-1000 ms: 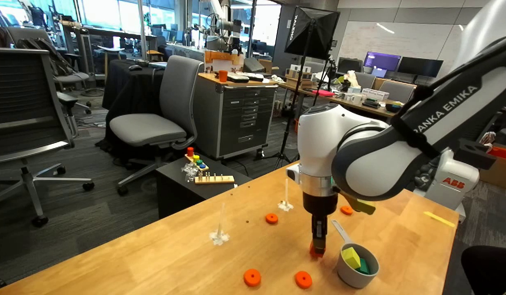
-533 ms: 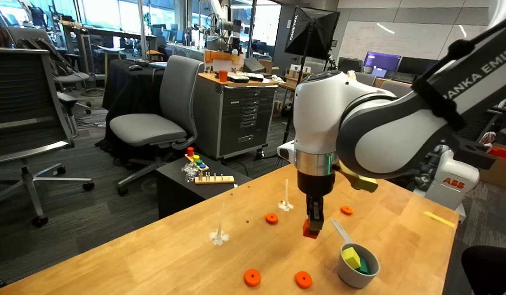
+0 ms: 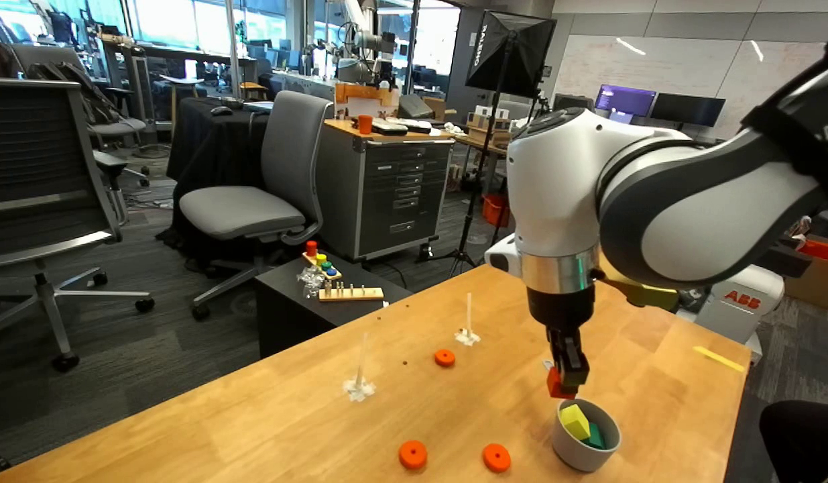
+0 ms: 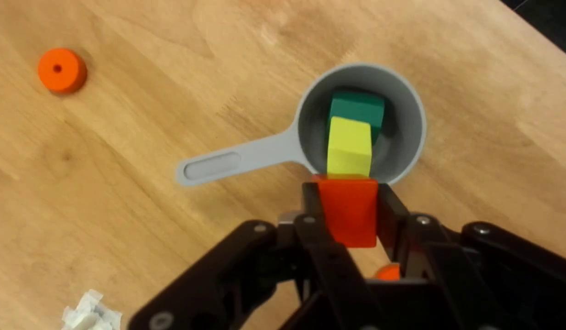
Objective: Put the blocks in the cup
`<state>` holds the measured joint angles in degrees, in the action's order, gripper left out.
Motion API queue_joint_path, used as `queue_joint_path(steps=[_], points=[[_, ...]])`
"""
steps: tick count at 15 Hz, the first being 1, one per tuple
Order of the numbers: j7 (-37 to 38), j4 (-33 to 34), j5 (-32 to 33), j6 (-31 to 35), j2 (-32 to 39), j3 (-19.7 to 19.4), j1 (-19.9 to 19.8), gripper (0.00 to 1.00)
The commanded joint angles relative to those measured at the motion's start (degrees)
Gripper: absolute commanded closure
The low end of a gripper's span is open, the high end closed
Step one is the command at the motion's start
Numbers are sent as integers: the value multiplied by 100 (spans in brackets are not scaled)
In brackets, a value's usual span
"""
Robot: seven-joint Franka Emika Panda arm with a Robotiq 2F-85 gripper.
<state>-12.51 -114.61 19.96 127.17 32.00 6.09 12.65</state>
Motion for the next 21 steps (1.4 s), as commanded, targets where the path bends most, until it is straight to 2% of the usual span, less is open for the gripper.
queue_joint_path(steps=[1, 8, 9, 11, 15, 16, 21], points=[[-111, -610, 109, -46, -372, 41, -86, 92], [-122, -1026, 139, 2, -462, 29, -141, 90], [-125, -1047, 129, 5, -461, 31, -151, 42], [-167, -1053, 127, -2, -430, 32, -173, 36], [-275, -974, 92, -71, -371, 50, -208, 4], [-312, -953, 75, -85, -366, 60, -221, 1], [-684, -783, 7, -239, -354, 184, -229, 0]])
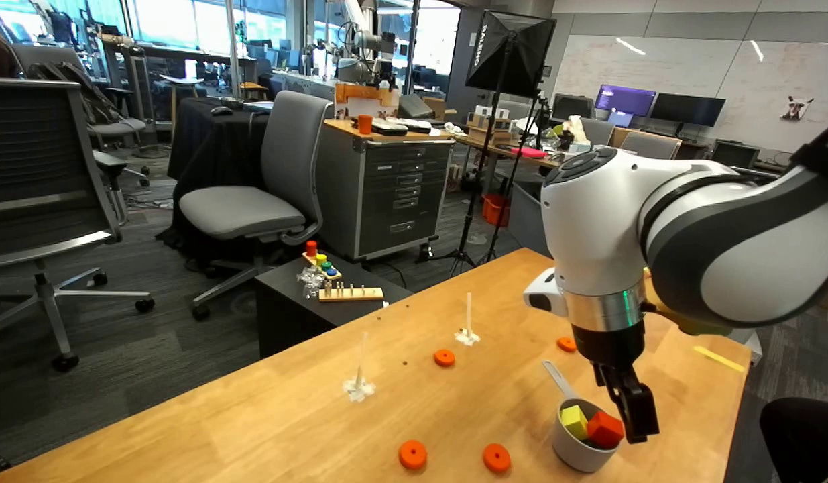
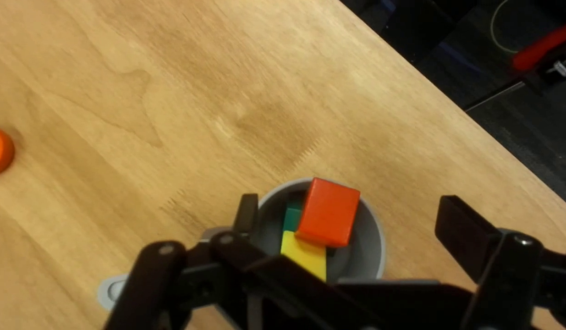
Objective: Put the blocks in the cup
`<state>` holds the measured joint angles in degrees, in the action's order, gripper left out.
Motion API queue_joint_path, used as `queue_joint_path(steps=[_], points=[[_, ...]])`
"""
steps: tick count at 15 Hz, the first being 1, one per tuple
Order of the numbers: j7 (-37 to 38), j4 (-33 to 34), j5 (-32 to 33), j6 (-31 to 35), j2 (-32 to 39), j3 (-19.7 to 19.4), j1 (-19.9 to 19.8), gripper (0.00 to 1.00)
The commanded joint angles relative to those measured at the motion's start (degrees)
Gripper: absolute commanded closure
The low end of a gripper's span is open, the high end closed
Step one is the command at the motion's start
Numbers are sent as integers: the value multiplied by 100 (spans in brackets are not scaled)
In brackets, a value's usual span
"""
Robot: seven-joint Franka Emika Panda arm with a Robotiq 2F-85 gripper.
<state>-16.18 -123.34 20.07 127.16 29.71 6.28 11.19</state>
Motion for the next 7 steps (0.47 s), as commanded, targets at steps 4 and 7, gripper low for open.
queue_joint_path(steps=[4, 7], points=[[-483, 504, 41, -546, -137, 327, 71, 0], [-332, 543, 8, -309, -28, 350, 60, 0]])
